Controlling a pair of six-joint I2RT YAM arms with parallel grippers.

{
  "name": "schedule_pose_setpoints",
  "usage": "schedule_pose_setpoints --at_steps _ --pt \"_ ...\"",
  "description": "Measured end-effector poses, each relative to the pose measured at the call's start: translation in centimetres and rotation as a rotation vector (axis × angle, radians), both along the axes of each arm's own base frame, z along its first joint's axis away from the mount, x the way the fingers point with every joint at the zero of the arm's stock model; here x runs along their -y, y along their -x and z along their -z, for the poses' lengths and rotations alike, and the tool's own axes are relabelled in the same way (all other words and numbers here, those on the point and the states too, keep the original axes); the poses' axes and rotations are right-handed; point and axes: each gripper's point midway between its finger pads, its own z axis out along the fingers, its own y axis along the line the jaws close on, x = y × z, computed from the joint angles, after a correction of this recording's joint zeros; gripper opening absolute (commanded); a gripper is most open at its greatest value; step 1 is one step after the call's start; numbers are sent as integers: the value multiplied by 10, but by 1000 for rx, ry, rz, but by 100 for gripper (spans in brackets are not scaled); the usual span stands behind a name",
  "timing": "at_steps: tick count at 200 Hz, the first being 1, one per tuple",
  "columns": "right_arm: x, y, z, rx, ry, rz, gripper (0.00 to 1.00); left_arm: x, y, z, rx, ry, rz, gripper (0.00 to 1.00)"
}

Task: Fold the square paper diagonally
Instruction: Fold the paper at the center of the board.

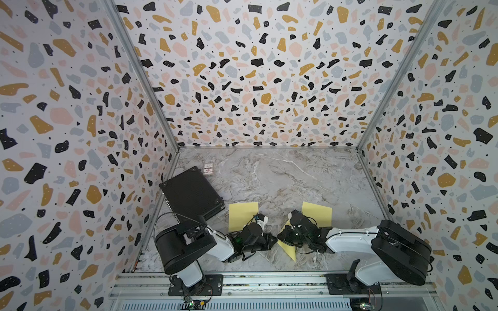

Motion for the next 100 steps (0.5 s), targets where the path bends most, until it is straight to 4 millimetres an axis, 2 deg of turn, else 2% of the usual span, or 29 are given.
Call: schedule_pose_setpoints --at_steps 100 --pt "4 2 0 0 19 -3 0 0 0 0 4 -6 4 0"
